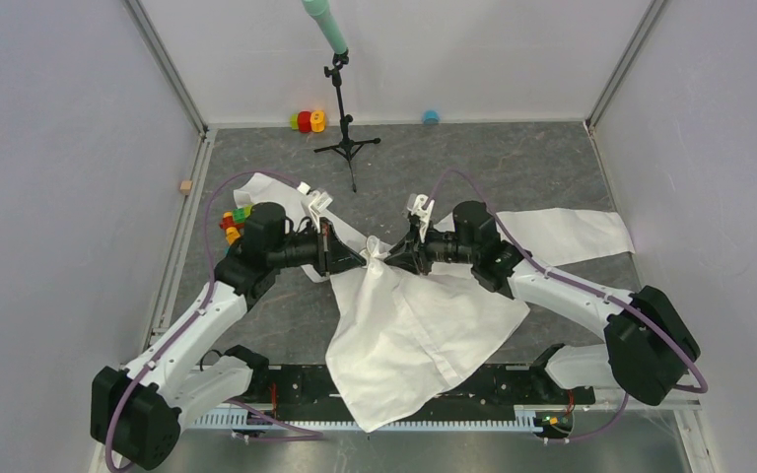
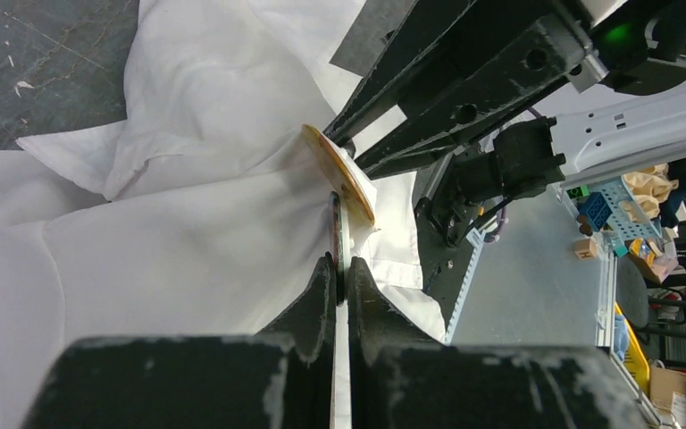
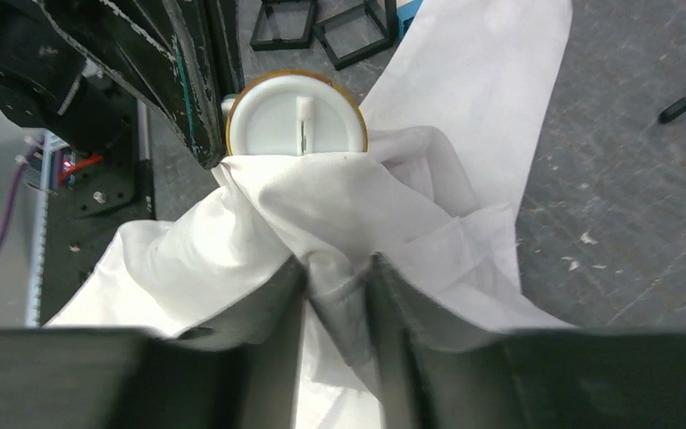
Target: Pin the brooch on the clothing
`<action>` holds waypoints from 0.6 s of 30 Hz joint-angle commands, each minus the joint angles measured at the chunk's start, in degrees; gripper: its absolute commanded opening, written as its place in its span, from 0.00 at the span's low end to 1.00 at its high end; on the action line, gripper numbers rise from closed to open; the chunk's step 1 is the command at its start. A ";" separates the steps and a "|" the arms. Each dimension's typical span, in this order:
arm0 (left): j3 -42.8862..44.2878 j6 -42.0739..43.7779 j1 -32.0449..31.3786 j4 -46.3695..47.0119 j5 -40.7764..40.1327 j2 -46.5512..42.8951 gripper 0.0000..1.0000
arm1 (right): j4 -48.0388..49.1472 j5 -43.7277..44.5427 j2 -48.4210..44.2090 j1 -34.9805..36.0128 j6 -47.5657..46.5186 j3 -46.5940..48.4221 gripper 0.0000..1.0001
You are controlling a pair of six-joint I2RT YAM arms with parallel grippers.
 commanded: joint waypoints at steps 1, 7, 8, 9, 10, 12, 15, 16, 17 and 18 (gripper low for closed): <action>-0.48 -1.71 0.77 4.91 1.88 -2.75 0.02 | 1.89 1.90 0.80 1.07 0.82 -1.06 0.14; -1.22 -2.67 1.40 6.30 1.67 -3.64 0.02 | -0.88 5.34 0.53 1.46 1.87 -2.62 0.00; -1.29 -3.00 1.54 6.70 1.88 -3.67 0.02 | -1.43 5.74 0.58 1.47 1.87 -2.67 0.00; -1.44 -3.27 1.61 7.09 2.02 -3.63 0.02 | -1.99 6.01 0.68 1.48 1.80 -2.68 0.00; -1.56 -3.73 1.77 7.08 2.23 -3.63 0.02 | -2.33 6.27 0.81 1.45 1.82 -2.75 0.00; -1.82 -4.30 2.09 8.73 2.59 -3.63 0.02 | -3.24 7.06 1.09 1.47 1.63 -2.67 0.00; -2.14 -4.87 2.39 9.67 2.72 -3.93 0.02 | -5.41 8.96 1.71 1.47 1.77 -2.13 0.00; -2.32 -5.12 2.49 10.04 2.64 -4.11 0.02 | -6.54 9.86 1.99 1.45 1.94 -1.83 0.00; -2.45 -5.35 2.56 10.33 2.47 -4.36 0.02 | -7.45 10.91 2.32 1.47 2.33 -1.28 0.00; -2.55 -5.40 2.54 10.46 2.17 -4.46 0.02 | -8.72 11.63 2.53 1.40 2.93 -0.67 0.00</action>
